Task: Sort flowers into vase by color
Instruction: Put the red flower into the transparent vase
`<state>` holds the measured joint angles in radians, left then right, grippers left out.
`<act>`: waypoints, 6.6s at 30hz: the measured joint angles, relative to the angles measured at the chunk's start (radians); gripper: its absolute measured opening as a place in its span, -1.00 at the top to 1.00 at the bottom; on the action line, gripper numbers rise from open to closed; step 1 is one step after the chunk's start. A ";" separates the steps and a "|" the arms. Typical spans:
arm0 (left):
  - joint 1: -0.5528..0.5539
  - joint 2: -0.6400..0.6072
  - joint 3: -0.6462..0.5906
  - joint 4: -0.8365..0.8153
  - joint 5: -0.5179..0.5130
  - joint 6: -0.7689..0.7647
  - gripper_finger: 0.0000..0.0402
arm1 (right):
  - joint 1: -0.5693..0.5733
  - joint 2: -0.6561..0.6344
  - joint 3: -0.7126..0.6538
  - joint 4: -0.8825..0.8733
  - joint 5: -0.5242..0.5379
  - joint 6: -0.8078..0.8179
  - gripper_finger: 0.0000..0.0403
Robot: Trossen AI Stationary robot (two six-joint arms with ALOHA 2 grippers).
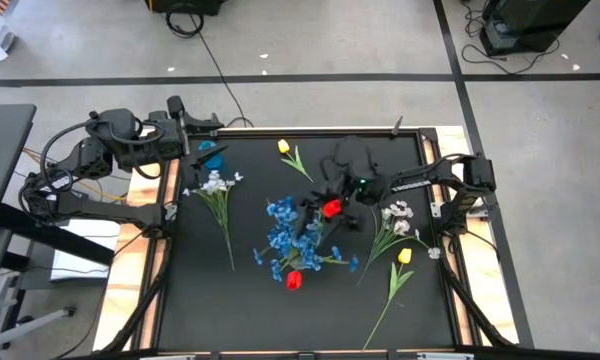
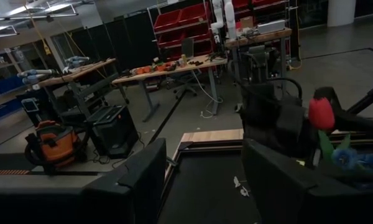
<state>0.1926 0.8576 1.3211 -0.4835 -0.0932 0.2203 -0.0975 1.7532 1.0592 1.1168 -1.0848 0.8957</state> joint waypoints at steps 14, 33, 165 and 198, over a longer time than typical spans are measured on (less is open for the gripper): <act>0.000 0.000 0.000 0.000 0.000 0.000 -0.07 | -0.012 0.001 0.000 -0.134 -0.030 -0.097 -0.65; 0.000 0.000 0.000 0.000 0.000 0.000 -0.07 | -0.009 -0.001 0.000 0.066 0.078 -0.508 -0.59; 0.000 0.000 0.000 0.000 0.000 0.000 -0.07 | -0.077 -0.112 0.043 -0.391 0.082 0.187 -0.52; 0.000 0.000 0.000 0.000 0.000 0.000 -0.07 | -0.002 -0.112 0.043 -0.467 -0.012 -0.400 -0.45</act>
<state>0.1927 0.8577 1.3210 -0.4836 -0.0930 0.2203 -0.0999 1.6413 1.1019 0.6493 -1.0964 0.4955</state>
